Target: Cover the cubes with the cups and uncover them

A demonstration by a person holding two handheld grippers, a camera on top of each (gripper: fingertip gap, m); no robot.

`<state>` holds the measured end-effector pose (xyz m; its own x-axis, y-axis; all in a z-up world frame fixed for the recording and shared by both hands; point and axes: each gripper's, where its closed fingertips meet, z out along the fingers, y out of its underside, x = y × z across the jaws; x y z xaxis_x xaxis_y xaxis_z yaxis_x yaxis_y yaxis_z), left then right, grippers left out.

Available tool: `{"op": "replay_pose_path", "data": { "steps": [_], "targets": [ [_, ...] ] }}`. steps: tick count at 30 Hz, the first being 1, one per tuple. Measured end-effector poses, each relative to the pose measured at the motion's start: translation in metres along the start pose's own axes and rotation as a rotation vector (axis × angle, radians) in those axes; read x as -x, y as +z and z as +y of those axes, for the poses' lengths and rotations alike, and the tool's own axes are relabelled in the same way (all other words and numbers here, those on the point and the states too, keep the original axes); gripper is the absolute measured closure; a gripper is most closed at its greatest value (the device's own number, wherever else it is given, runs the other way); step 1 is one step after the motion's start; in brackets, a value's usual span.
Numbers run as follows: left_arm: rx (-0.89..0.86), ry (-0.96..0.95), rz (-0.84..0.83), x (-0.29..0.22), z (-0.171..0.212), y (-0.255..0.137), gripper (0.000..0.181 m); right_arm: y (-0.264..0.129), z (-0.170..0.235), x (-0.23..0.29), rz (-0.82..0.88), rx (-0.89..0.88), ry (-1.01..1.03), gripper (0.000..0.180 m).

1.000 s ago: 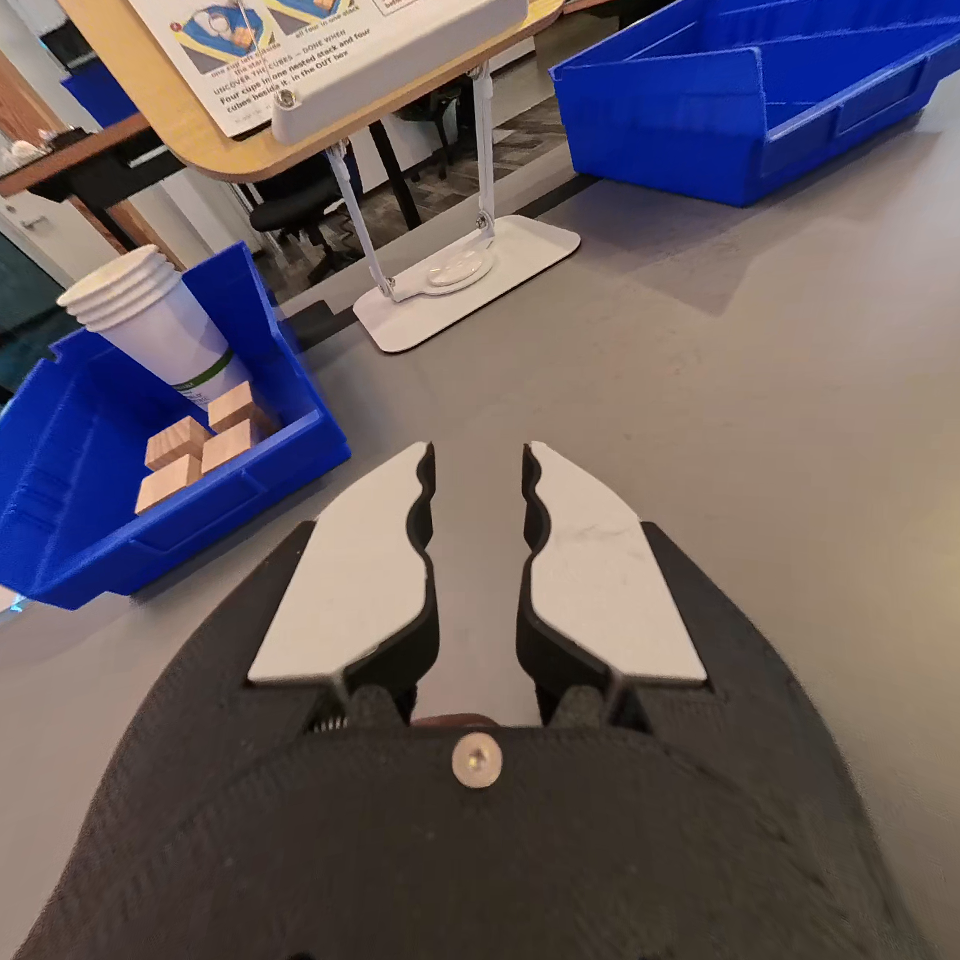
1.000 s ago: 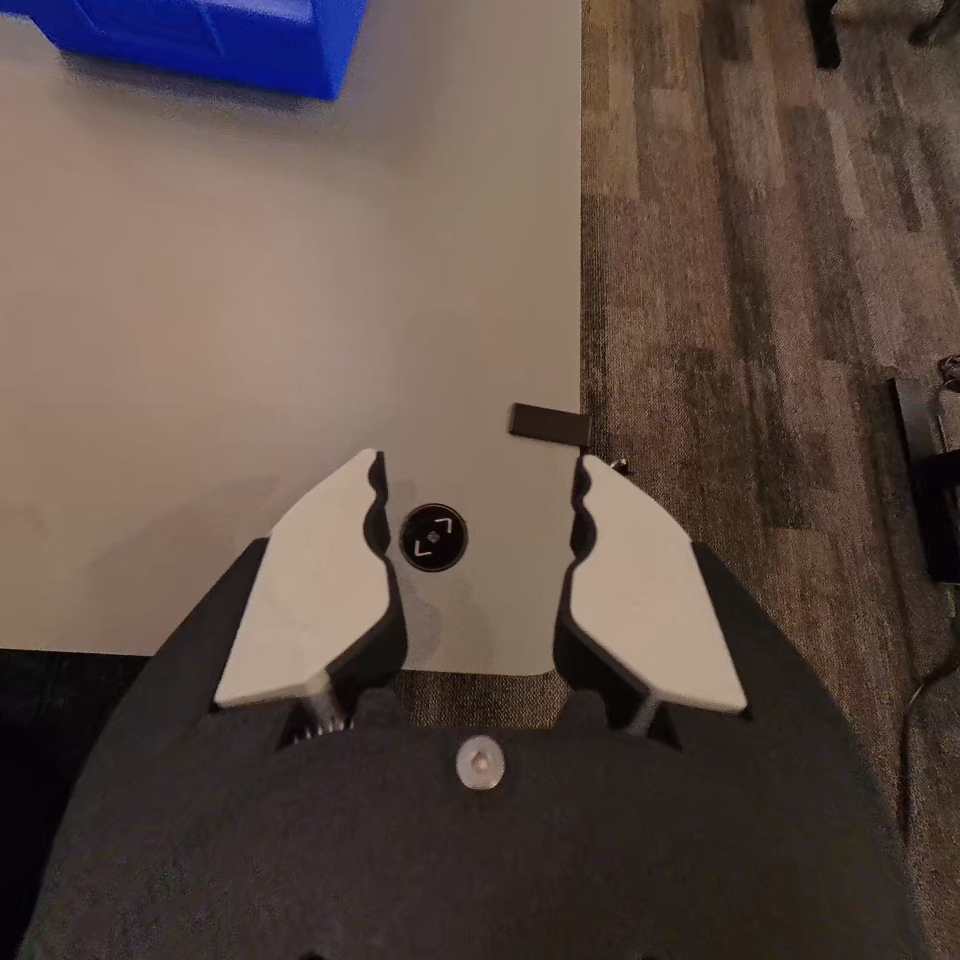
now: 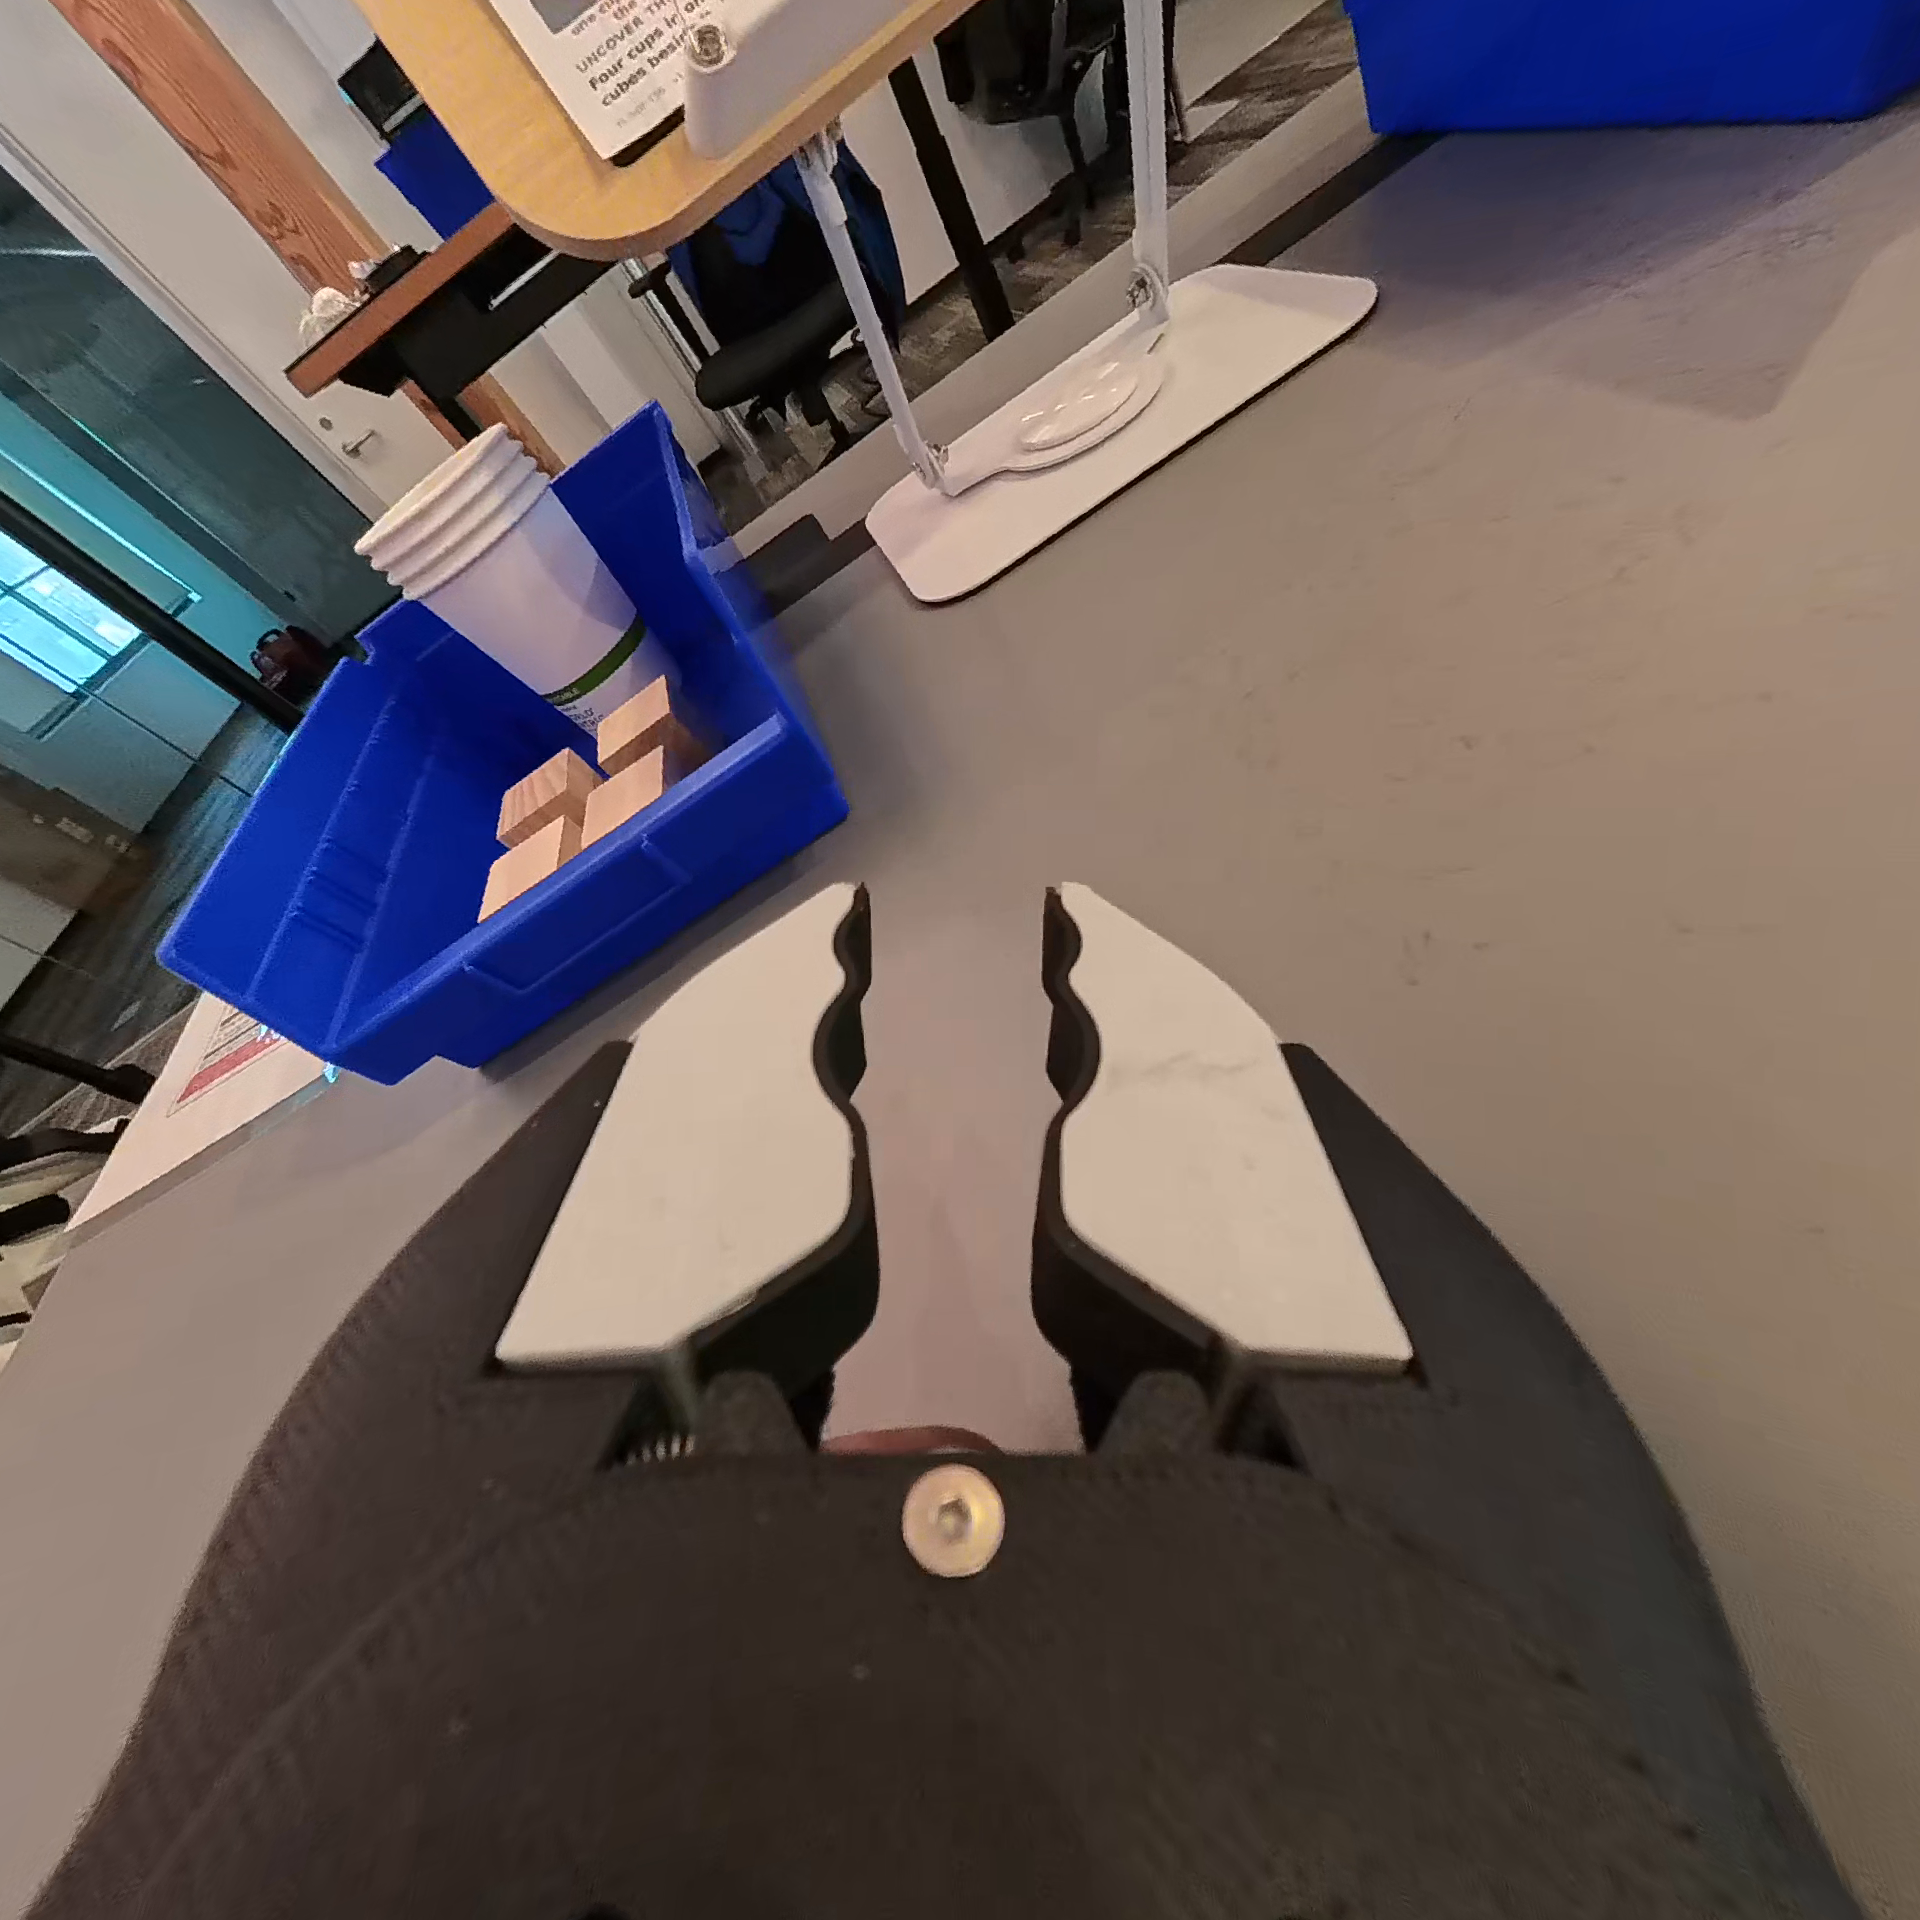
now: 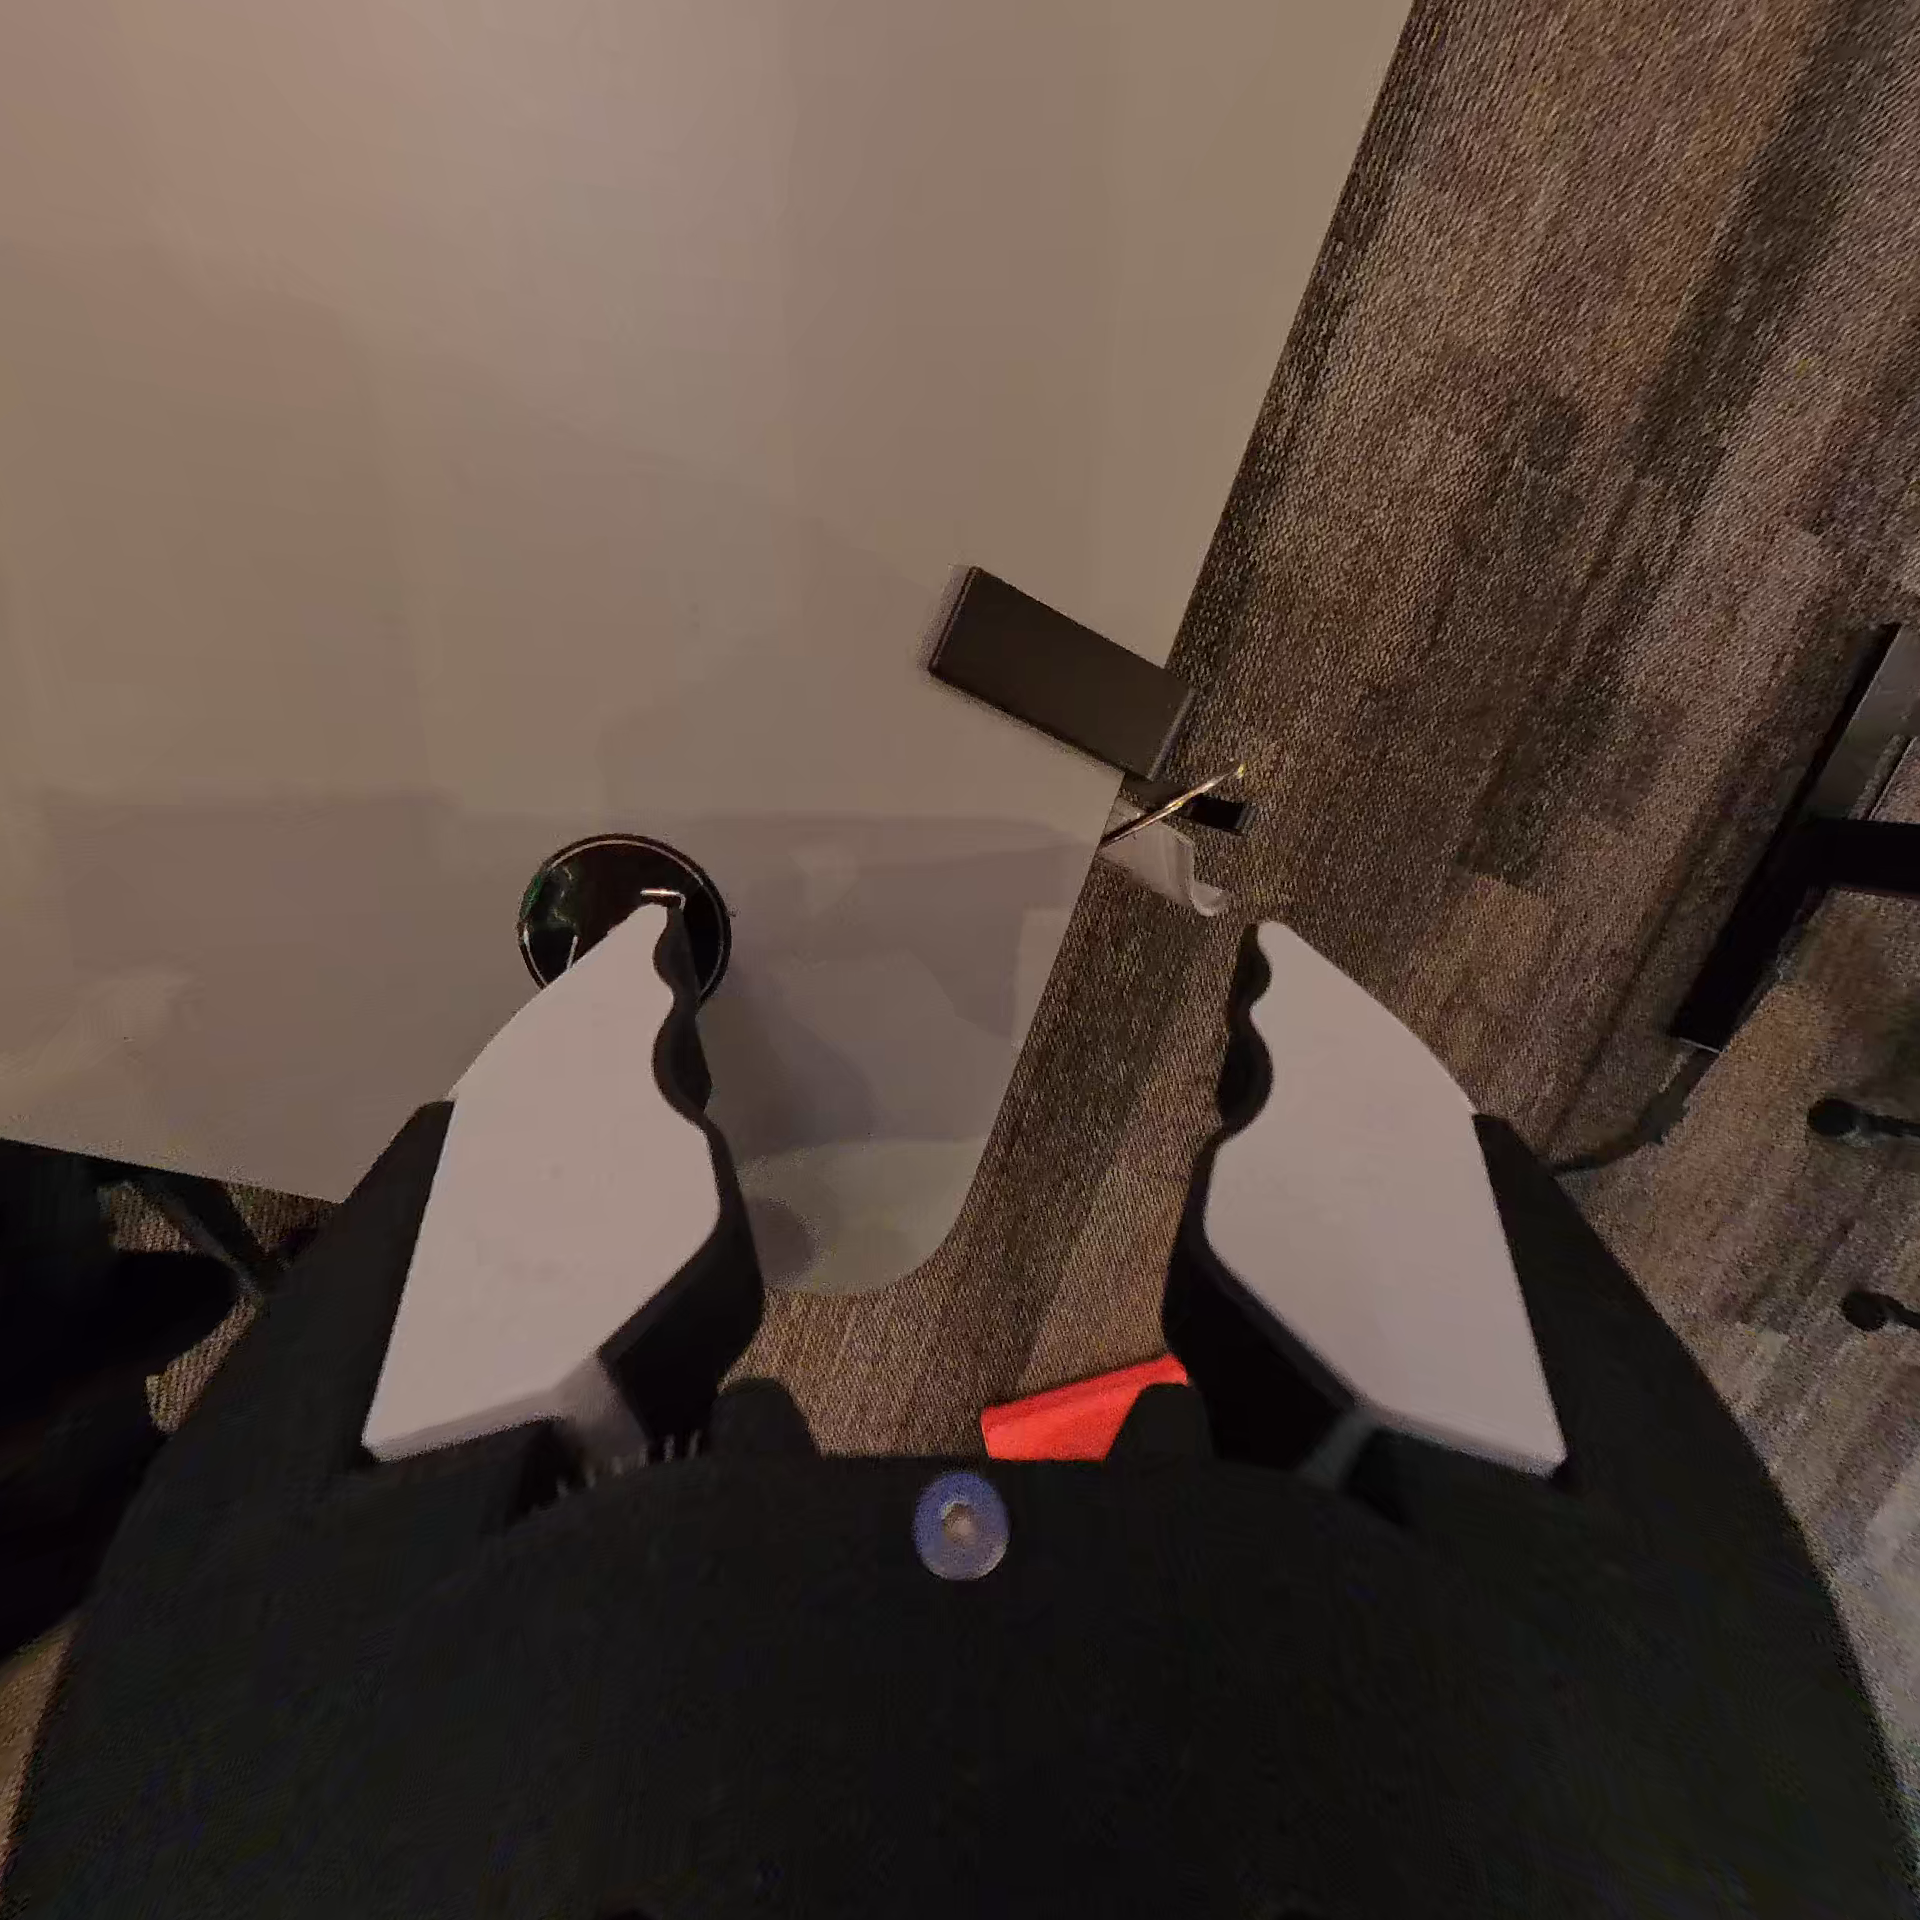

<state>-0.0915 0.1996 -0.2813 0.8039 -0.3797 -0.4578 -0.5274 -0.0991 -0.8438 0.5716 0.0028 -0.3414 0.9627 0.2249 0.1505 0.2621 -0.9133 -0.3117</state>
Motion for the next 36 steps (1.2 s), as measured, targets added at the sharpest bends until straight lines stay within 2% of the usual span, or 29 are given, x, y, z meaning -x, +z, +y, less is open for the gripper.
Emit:
{"op": "replay_pose_path", "data": {
  "steps": [7,14,22,28,36],
  "targets": [
    [-0.011,-0.018,0.006,0.002,-0.003,-0.002,0.149,0.001,0.0,0.005,-0.033,0.152,0.001,0.09],
    [-0.024,-0.051,0.021,0.005,-0.003,-0.006,0.149,0.002,-0.001,0.008,-0.029,0.174,0.004,0.097],
    [-0.026,-0.061,0.012,0.017,0.0,-0.022,0.148,0.007,0.001,0.006,-0.026,0.221,-0.011,0.092],
    [-0.013,-0.03,-0.005,0.033,0.001,-0.04,0.147,0.009,0.007,0.012,-0.041,0.163,0.013,0.076],
    [0.009,-0.049,-0.008,0.034,0.009,-0.046,0.147,0.01,0.014,0.014,-0.065,0.153,0.034,0.074]
  ]
}}
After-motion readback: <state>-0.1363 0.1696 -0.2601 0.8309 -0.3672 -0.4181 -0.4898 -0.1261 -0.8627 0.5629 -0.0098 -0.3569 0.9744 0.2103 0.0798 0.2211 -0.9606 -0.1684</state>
